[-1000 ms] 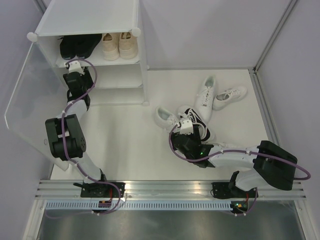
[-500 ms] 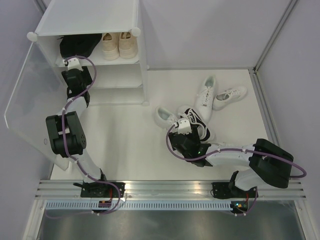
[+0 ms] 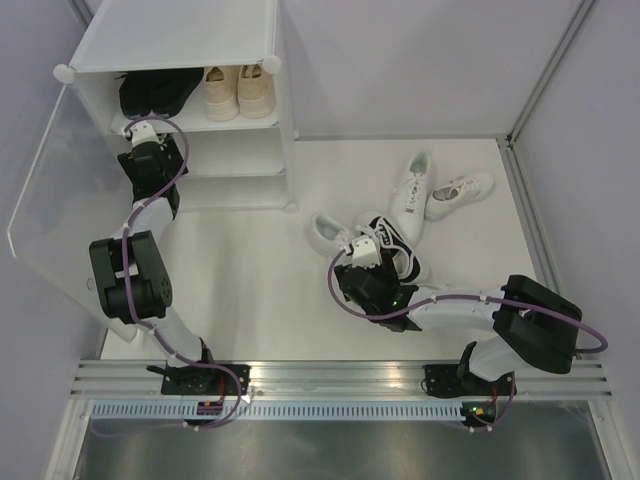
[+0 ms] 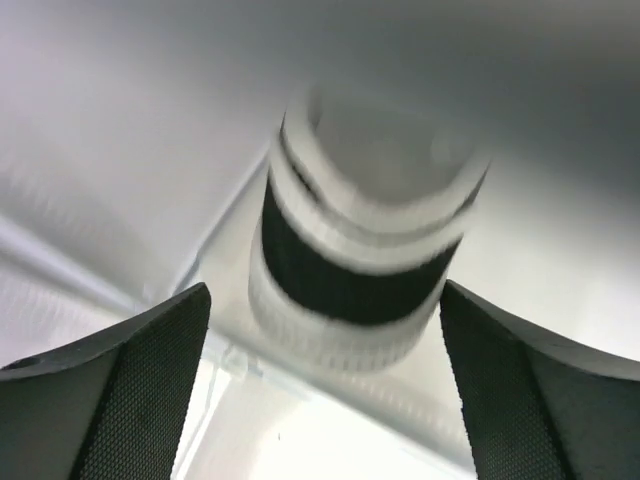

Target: Place and organize the shoes in the shoe cabinet

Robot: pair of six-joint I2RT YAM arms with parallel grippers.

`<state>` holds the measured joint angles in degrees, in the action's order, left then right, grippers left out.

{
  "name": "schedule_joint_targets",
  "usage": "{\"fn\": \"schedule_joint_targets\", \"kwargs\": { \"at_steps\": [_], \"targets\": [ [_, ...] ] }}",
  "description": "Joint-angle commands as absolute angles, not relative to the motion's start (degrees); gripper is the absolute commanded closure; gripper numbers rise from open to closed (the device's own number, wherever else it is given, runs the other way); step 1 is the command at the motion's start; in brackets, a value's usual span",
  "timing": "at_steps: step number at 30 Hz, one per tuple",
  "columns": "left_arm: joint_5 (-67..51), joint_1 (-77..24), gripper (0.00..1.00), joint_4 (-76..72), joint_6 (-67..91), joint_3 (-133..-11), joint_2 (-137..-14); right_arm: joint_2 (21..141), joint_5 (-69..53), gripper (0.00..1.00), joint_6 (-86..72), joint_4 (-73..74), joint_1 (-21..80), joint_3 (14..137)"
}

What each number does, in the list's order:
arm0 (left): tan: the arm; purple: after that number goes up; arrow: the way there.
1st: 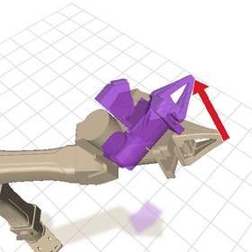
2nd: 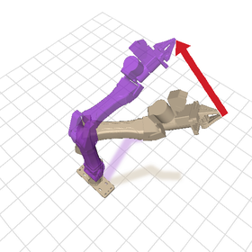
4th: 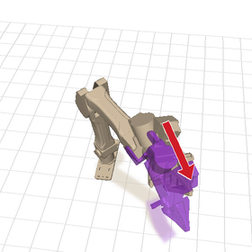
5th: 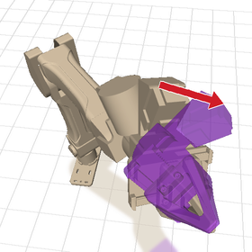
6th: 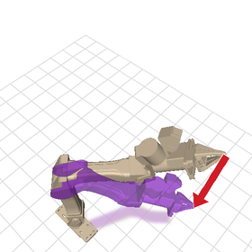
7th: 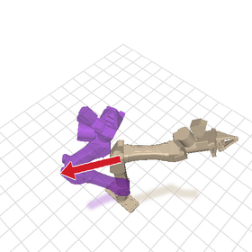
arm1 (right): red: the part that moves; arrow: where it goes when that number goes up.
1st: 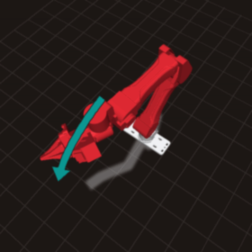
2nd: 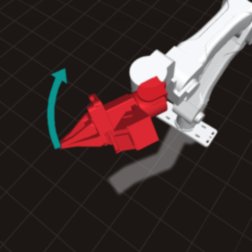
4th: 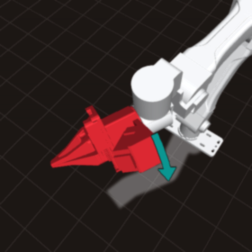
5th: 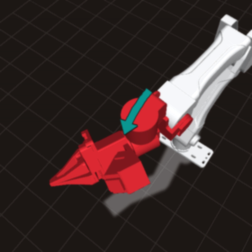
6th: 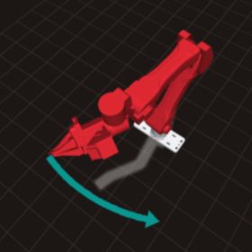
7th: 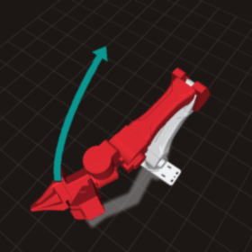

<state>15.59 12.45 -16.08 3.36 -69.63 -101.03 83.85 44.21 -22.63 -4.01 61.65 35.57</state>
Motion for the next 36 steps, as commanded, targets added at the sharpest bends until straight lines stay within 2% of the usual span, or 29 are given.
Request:
{"fn": "schedule_joint_targets", "kwargs": {
  "at_steps": [1, 3, 7, 11, 22, 26, 33, 36],
  "targets": [
    [18.63, 12.39, 0.07, -12.75, 7.47, -66.54, -95.98, 85.78, 34.72, 0.09, -25.23, -3.52, 61.88, 36.3],
    [19.16, 12.39, 0.1, -11.96, 8.17, -65.48, -94.75, 85.96, 34.45, 0.08, -25.22, -3.34, 61.87, 36.56],
    [19.16, 12.39, 0.26, -11.69, 8.0, -64.95, -94.57, 86.05, 34.1, 0.09, -25.22, -2.81, 61.79, 36.83],
    [18.2, 12.3, 0.37, -11.78, 7.73, -66.44, -95.71, 86.13, 33.92, 0.09, -25.22, -2.9, 61.79, 36.74],
    [20.92, 12.39, 0.45, -10.46, 5.36, -75.85, -102.65, 87.45, 34.36, 0.09, -24.87, -2.72, 61.79, 37.18],
    [20.66, 12.31, 0.43, -8.97, 6.5, -76.82, -103.89, 87.28, 34.37, 0.09, -24.79, -2.9, 61.79, 37.0],
    [18.37, 12.22, 0.17, -6.51, 9.93, -72.52, -98.36, 85.17, 33.58, 0.09, -24.79, -3.6, 61.79, 36.21],
    [17.23, 11.87, 0.11, -3.7, 11.77, -70.06, -93.79, 84.12, 33.92, 0.09, -24.79, -2.47, 61.87, 37.08]
  ]
}}
